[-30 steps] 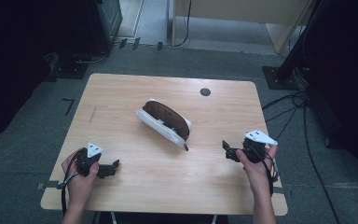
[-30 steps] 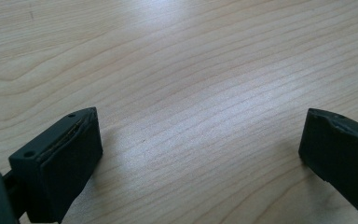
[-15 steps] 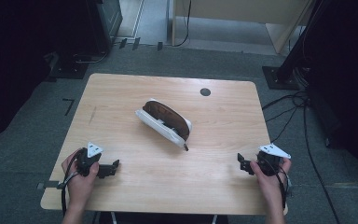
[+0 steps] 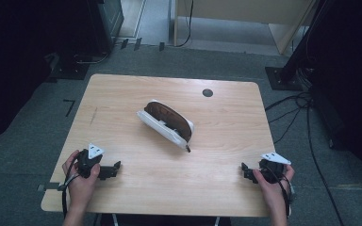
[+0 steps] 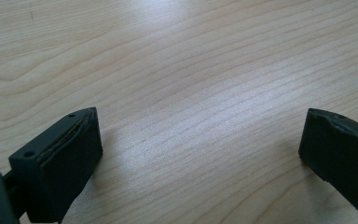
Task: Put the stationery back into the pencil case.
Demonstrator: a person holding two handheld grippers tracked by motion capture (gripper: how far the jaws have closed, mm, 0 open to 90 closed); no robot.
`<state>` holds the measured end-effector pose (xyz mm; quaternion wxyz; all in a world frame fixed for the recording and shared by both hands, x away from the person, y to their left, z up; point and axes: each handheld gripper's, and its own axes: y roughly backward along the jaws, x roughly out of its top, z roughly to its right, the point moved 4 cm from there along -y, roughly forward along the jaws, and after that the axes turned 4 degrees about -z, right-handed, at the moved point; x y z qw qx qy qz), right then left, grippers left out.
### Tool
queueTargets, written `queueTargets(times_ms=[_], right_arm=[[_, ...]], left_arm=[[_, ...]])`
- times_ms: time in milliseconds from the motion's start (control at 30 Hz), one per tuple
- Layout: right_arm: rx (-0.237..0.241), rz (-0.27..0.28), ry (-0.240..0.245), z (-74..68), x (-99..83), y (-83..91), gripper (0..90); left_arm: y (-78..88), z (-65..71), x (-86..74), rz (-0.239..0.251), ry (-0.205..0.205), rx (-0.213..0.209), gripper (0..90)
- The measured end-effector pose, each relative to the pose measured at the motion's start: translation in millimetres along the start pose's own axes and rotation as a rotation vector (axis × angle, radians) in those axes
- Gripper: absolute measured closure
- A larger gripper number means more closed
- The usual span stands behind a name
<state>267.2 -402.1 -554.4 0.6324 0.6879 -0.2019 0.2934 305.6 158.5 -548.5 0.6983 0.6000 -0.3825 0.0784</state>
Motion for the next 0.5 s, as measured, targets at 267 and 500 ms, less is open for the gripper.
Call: queueTargets(times_ms=[267, 500], right_arm=[[0.001, -0.002, 0.0, -0.5, 0.1, -0.7, 0.0], [-0.01, -0.002, -0.013, -1.2, 1.3, -1.7, 0.0]], left_arm=[[0.0, 0.1, 0.0, 0.001, 0.001, 0.0, 0.0], [-0.9, -0.4, 1.2, -0.001, 0.003, 0.004, 0.0]])
